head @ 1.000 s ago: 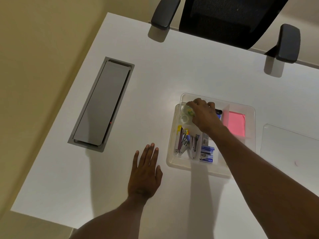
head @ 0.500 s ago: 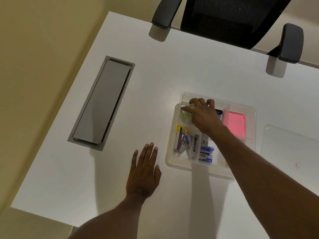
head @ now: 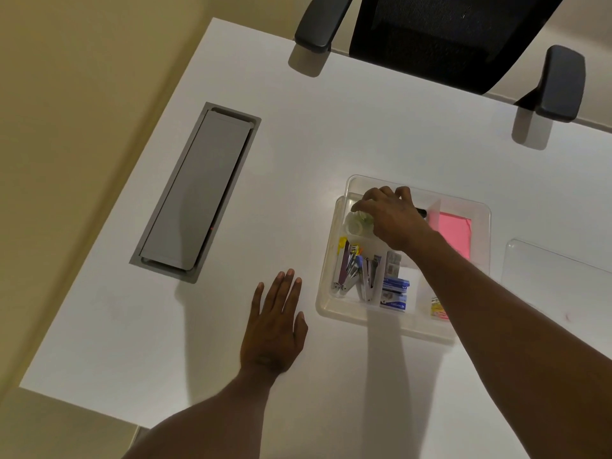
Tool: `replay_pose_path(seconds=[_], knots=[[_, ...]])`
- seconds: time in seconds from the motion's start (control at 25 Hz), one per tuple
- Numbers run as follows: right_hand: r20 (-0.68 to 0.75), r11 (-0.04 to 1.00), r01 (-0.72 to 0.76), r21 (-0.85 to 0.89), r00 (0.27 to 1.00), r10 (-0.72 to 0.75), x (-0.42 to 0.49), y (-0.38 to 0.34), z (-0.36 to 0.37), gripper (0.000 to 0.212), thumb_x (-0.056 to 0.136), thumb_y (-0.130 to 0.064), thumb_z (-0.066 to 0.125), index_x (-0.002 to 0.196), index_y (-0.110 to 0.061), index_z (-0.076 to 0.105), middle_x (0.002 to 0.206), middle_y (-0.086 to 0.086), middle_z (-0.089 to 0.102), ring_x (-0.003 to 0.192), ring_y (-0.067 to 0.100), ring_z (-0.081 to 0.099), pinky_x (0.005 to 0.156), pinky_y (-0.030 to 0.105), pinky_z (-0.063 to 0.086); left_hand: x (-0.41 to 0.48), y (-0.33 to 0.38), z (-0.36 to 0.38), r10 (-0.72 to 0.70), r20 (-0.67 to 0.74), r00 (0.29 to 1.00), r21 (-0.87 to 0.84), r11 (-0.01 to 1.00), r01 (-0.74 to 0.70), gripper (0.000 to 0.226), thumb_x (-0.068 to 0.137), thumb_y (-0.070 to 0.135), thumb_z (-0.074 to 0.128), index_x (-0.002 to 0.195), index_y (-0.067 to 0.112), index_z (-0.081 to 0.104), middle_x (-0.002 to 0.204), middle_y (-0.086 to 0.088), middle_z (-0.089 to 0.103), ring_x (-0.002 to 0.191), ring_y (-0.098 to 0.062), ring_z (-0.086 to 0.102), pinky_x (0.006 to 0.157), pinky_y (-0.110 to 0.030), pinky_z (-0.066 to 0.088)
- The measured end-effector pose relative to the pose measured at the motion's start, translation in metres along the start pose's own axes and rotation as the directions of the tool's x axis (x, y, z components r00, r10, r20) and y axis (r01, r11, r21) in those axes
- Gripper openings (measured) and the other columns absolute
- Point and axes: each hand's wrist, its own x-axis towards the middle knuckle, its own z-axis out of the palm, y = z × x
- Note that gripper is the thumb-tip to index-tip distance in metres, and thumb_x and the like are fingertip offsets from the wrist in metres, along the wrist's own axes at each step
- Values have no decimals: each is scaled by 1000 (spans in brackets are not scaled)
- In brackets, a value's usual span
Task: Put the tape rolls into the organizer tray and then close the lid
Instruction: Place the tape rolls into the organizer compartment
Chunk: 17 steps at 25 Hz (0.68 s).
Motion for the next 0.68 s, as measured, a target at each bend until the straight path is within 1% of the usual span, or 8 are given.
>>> replay_pose_path(seconds=[0.12,0.2,0.32,0.4,0.48,0.56,0.6,0.68], knots=[[8,1000,28,-8,1000,-28,2,0,0,46,91,-22,69,134,-32,59,142,2,52,130,25,47,107,46,29,0,0,1,0,-4,1000,3,1000,0,67,108,51,26,170,28,14,179,4,10,166,-19,13,134,-53,17],[-9,999,20,-30,1000,-20,3,-2,0,41,92,-25,68,132,-32,61,141,3,52,128,25,49,106,46,30,0,1,1,1,-5,1000,2,1000,-1,67,108,51,26,170,28,14,179,4,10,166,-19,14,134,-53,16],[-44,998,-30,-49,999,28,5,-5,1,42,90,-21,70,131,-27,63,137,6,54,124,27,52,106,45,33,0,1,-1,-1,-1,1000,-1,1000,1,66,108,52,22,169,28,16,178,2,14,165,-21,18,134,-55,21],[-67,998,-53,-19,996,51,4,-6,3,44,91,-15,69,133,-21,61,133,9,58,119,29,56,105,44,38,0,2,-3,0,3,1000,-8,1000,0,66,108,52,19,169,27,17,178,1,17,165,-22,20,133,-56,24],[-91,994,-79,74,992,86,1,-9,4,45,91,-10,68,134,-13,58,129,12,59,112,30,60,98,41,46,0,2,-4,1,4,1000,-13,1000,-1,65,109,52,17,169,26,17,178,1,17,165,-22,20,132,-56,25],[-109,981,-102,164,987,120,-4,-11,3,44,90,-8,70,132,-10,58,126,12,59,106,29,61,89,40,53,0,3,-5,1,8,1000,-19,1000,-1,65,109,52,16,169,26,17,178,0,18,165,-22,20,132,-57,25],[-119,980,-104,169,985,125,-6,-11,2,43,90,-8,70,131,-9,58,126,12,59,106,29,61,87,40,54,0,3,-5,2,10,1000,-19,1000,-2,65,109,52,16,169,26,17,178,1,18,165,-22,20,132,-57,25],[-157,988,-94,124,981,114,-9,-9,-1,44,88,-8,72,131,-9,60,128,12,61,110,30,60,92,41,51,0,3,-6,1,13,1000,-13,1000,-1,66,108,52,16,169,26,18,178,1,16,165,-22,19,132,-57,25]])
